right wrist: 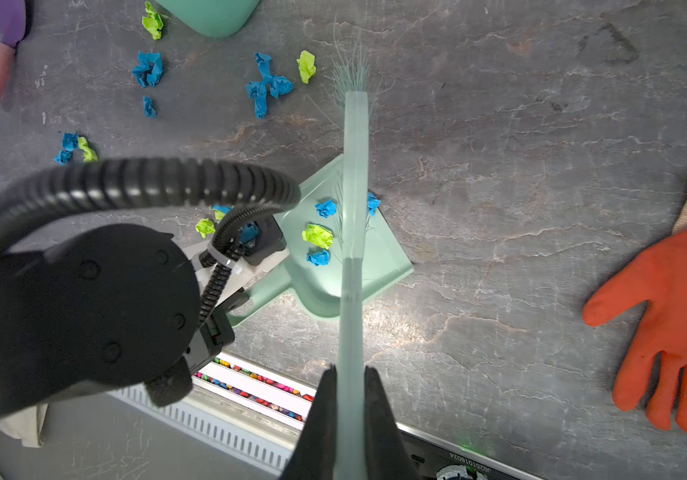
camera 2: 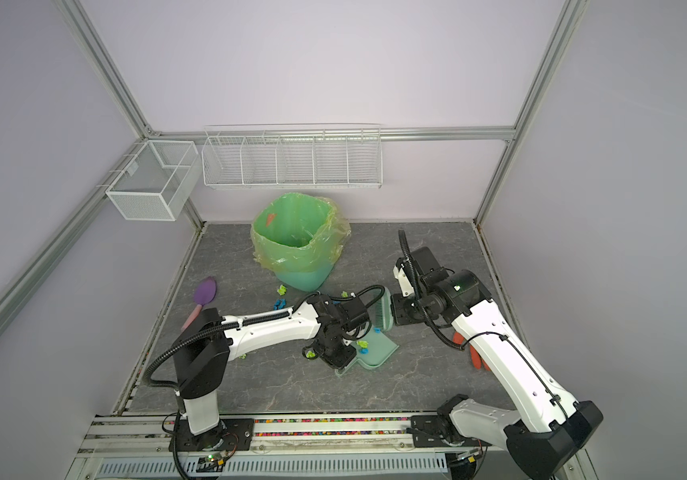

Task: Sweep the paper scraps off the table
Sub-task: 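Keep brushing remaining scraps into the dustpan with the right gripper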

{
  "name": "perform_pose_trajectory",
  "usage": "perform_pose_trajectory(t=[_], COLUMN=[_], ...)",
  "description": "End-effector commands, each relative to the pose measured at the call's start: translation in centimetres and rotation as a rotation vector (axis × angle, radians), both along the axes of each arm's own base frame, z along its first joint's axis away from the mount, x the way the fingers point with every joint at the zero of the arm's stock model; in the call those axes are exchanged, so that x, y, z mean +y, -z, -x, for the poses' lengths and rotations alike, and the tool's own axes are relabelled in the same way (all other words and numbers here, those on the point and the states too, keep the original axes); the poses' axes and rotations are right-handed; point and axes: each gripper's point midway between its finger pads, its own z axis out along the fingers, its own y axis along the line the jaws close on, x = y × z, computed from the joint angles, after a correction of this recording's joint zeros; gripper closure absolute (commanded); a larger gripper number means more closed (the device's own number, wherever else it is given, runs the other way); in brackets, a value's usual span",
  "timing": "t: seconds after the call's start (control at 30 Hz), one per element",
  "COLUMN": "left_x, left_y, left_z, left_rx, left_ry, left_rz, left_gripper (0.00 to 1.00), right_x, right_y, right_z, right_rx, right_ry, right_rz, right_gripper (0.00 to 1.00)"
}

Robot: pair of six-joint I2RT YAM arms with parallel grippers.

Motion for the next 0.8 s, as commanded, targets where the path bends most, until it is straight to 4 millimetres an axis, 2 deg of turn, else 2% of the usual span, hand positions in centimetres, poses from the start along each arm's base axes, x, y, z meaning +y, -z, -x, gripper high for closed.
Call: perform_pose_trajectory(t=[0.0, 0.37, 0.57, 0.77], left_x=[0.0, 1.3, 1.6, 1.6], left_y=[-0.3, -1.1, -0.8, 0.2], left_z=[-0.5, 0.9, 1.3, 1.5], left_rx=[-0.025, 0.02, 0.037, 0.057], left_ry=[-0.01, -0.046, -0.038, -0.022], left_rz=[-0.01, -0.001, -0.012, -0.032], left_gripper=[1.0, 1.0, 1.0, 1.0], right_x=[-0.7, -0.7, 0.3, 0.8], right_y=[1.3, 2.8, 3.5, 4.2], right_z=[-0.4, -4.0, -4.9, -4.7], right_rx=[0.027, 0.038, 0.058, 0.088], right_ry=[0.034, 0.006, -0.023, -0.036], right_rz=[0.059, 0.169, 0.161, 0.146], right_gripper=[0.93, 0.93, 0.93, 0.93])
